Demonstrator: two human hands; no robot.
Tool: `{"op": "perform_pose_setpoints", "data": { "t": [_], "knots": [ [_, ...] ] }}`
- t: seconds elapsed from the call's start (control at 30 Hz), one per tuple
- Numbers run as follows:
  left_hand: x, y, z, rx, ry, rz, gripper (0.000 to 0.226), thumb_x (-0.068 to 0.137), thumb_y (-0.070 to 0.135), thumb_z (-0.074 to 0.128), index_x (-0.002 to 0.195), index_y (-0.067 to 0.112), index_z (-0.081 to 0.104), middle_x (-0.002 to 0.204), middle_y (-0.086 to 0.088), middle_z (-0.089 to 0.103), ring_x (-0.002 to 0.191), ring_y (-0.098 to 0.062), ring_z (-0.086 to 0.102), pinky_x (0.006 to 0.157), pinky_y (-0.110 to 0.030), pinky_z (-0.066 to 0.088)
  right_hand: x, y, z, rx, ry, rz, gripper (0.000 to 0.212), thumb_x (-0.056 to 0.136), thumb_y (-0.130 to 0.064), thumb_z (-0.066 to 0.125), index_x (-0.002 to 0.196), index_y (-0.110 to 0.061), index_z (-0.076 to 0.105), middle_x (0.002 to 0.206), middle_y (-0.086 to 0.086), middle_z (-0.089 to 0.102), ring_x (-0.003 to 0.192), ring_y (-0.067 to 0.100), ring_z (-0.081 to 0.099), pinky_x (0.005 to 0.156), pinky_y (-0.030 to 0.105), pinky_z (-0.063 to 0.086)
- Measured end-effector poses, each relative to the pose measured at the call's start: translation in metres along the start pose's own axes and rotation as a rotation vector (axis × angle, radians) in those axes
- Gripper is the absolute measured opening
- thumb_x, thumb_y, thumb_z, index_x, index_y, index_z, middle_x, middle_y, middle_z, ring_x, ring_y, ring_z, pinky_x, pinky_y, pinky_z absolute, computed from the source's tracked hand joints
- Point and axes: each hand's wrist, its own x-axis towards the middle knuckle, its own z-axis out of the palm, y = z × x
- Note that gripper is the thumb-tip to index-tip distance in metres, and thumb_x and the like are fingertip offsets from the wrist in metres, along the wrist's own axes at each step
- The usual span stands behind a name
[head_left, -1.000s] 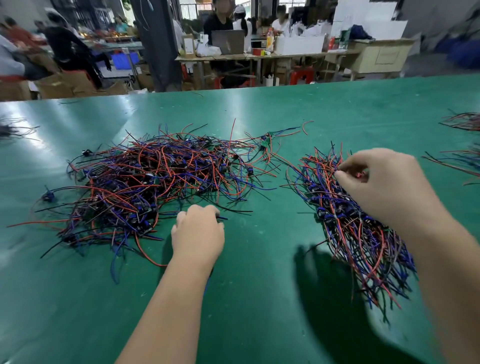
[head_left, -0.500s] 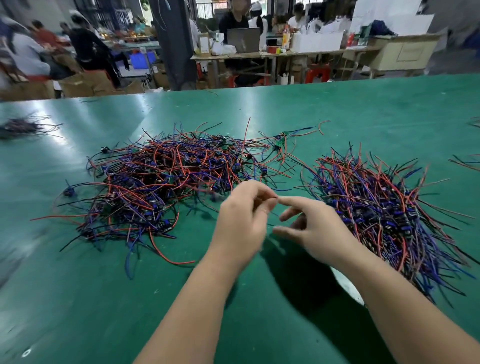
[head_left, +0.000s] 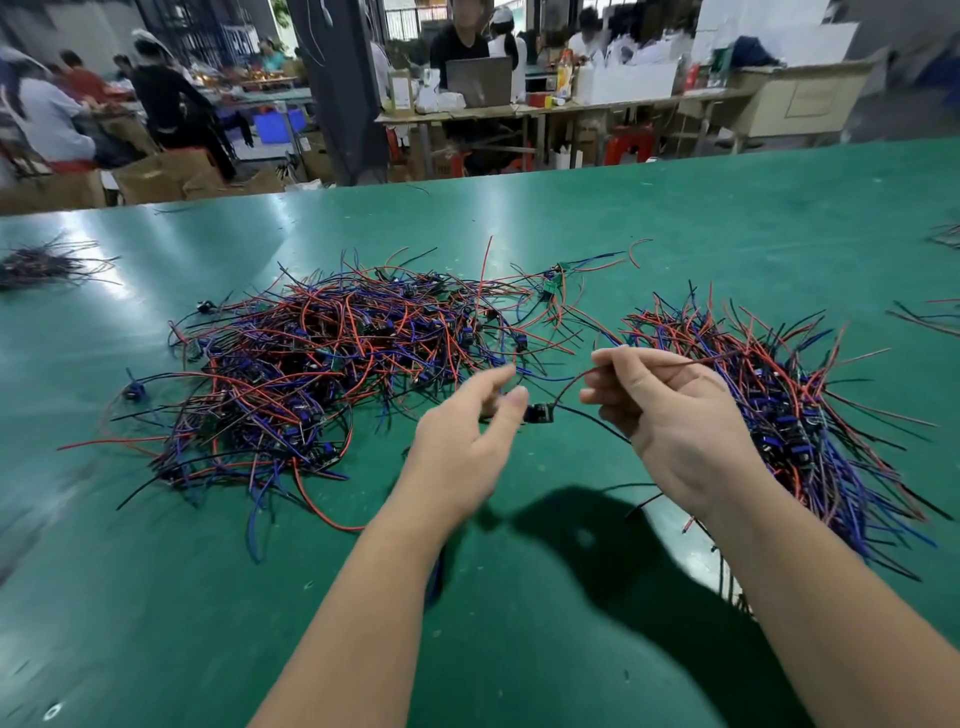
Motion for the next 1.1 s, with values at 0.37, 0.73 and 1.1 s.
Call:
{"op": "perform_pose_setpoints", "data": {
  "t": [0.37, 0.73, 1.1],
  "knots": [
    [-0.003, 0.018, 0.000, -0.518, 0.015, -0.086, 0.017, 0.094, 0.009, 0.055, 0.081, 0.013, 0.067, 0.067, 0.003, 0.072, 0.055, -0.008, 0.064, 0.058, -0.018, 0.053, 0.004, -0.004, -0.006, 0.088, 0.283, 0.143, 0.019, 0.089, -0.019, 0.064, 0.082, -0.017, 0.046, 0.052, -0.003, 0.058, 0.043, 0.010, 0.055, 0.038, 0.017, 0.041],
    [-0.004, 0.032, -0.009, -0.907, -0.060, -0.293, 0.016, 0.087, 0.023, 0.058, 0.076, 0.013, 0.065, 0.072, -0.005, 0.074, 0.049, -0.008, 0.065, 0.045, -0.019, 0.051, -0.008, 0.003, 0.006, 0.009, -0.249, 0.378, 0.037, 0.067, -0.039, 0.067, 0.089, -0.011, 0.075, 0.075, 0.003, 0.066, 0.056, 0.010, 0.054, 0.051, 0.016, 0.044],
    [-0.017, 0.034, 0.010, -0.701, -0.369, -0.439, 0.035, 0.094, 0.015, 0.056, 0.061, 0.012, 0.067, 0.070, -0.009, 0.070, 0.054, -0.009, 0.066, 0.050, -0.020, 0.054, 0.001, 0.004, -0.009, -0.192, -0.083, 0.268, 0.033, 0.063, -0.034, 0.072, 0.076, -0.004, 0.073, 0.064, 0.003, 0.057, 0.046, 0.007, 0.044, 0.043, 0.014, 0.037]
  ]
}}
